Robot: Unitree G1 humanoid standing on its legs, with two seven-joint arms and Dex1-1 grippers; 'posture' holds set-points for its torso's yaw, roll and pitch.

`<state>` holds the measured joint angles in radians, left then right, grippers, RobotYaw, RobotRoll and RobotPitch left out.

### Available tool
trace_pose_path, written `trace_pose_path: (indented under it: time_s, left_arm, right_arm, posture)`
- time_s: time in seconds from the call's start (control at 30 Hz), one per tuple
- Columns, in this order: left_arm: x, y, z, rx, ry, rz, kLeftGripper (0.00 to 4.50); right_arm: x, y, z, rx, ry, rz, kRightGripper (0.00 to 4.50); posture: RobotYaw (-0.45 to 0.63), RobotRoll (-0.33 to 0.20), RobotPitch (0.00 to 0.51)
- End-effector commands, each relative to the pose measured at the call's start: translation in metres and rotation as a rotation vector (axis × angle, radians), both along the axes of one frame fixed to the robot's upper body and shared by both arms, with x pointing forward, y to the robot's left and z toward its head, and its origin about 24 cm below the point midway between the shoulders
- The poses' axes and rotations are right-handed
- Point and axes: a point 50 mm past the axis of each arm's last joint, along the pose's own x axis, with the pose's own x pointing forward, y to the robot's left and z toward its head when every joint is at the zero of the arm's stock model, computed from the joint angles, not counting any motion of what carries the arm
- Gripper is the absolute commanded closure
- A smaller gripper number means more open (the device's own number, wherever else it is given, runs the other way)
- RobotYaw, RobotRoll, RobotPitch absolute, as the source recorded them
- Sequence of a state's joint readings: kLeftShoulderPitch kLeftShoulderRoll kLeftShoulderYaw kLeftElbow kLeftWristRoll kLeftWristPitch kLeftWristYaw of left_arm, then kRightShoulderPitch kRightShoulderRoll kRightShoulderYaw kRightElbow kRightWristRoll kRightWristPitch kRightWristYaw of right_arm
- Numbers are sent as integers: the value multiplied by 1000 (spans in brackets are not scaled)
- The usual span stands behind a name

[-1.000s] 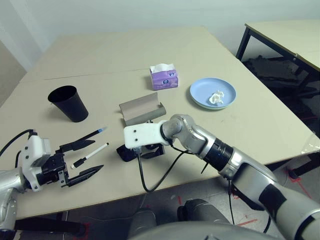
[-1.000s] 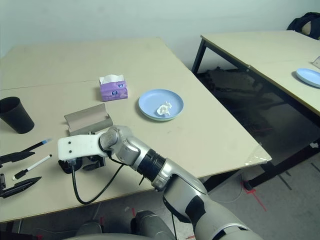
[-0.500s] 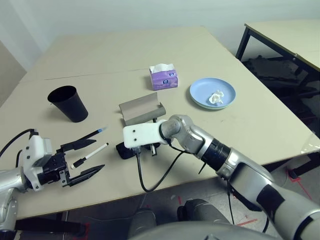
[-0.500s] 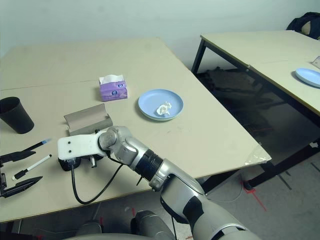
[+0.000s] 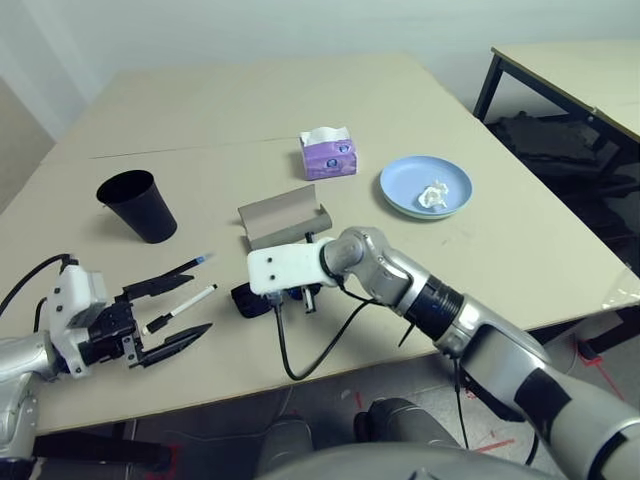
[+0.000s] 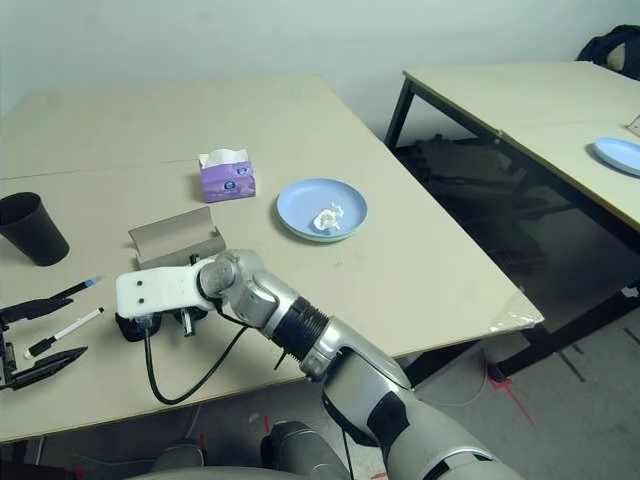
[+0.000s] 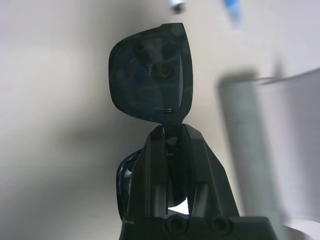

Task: Organize and tidy the items on the table.

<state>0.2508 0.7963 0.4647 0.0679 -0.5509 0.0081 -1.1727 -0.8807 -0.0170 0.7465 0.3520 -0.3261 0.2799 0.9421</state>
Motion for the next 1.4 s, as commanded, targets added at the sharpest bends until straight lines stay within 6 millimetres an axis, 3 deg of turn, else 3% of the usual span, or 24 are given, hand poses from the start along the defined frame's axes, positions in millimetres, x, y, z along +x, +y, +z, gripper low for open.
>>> trace_pose_path:
  time_s: [0.03,0.2,0.47,0.8,1.13,1.4]
  left_arm:
    - [5,2,-1,-33,-10,126,0]
    - [9,-4,-5,-75,-9,214,0]
    - [12,-25,-11,-139,-17,248,0]
    - [8,-23,-16,-156,-10,267,0]
    - [1,-12,-32,-161,11,291,0]
    - [-4,-3,-38,-167,15,331,0]
  right_arm:
    - [15,4,27,63,-98,-21,4305]
    - [39,5,37,102,-186,-65,4305]
    - [62,0,23,82,-282,-71,4305]
    - [60,1,5,-4,-351,27,4305]
    - [58,13,16,-1,-441,57,4305]
    - [59,13,12,2,-430,19,4305]
  posture:
    - [-47,0,34]
    - [-40,0,31]
    - [-28,0,34]
    - [-16,0,40]
    - [-8,0,40]
    - [1,0,43]
